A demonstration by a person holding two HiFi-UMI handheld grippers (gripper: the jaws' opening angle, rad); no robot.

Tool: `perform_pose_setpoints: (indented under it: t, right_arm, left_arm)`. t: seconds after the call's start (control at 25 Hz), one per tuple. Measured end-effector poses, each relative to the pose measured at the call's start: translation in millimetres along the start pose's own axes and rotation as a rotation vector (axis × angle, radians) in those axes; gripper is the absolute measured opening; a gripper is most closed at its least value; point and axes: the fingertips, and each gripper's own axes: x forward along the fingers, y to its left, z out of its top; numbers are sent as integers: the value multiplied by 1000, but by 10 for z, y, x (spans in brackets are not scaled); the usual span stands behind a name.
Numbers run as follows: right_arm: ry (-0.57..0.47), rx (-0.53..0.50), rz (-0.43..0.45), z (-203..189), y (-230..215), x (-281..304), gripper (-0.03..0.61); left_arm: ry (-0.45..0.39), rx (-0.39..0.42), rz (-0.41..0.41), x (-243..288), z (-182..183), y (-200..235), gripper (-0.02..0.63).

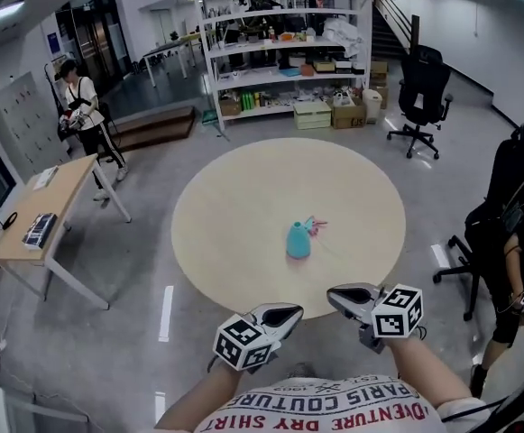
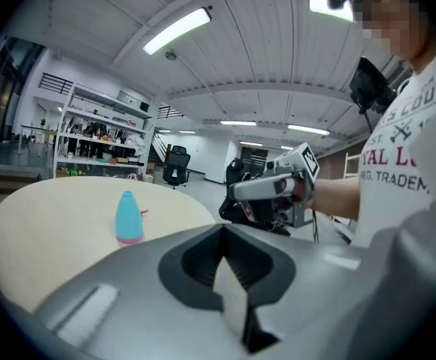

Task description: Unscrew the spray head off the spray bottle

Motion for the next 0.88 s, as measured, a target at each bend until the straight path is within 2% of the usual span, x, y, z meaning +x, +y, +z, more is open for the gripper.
perform_pose_setpoints:
  t: [0.12, 0.32, 0.48, 0.56, 0.68, 0.88]
  right_arm:
    - [-10, -28, -16, -381, 502, -493, -2]
    - [-14, -1, -21, -1092, 1375, -1334, -2]
    - [-22, 4, -8, -1199, 1975, -1877, -2]
    - [-21, -15, -7, -1201, 2230, -2073, -2]
    - [-20, -24, -6, -1261, 2485, -2275, -2]
    - [-12, -53, -4, -1424, 2600, -2513, -2]
  left_arm:
    - [-7, -2, 4, -110, -271, -768, 2]
    - [-12, -2, -20, -411, -661, -2072, 2]
    - [1, 13, -25, -667, -652, -2843, 2]
    - [0, 22, -26, -788, -570, -3104, 2]
    - [-11, -4, -22, -884, -540, -3355, 2]
    - [-16, 22, 4, -842, -600, -3593, 2]
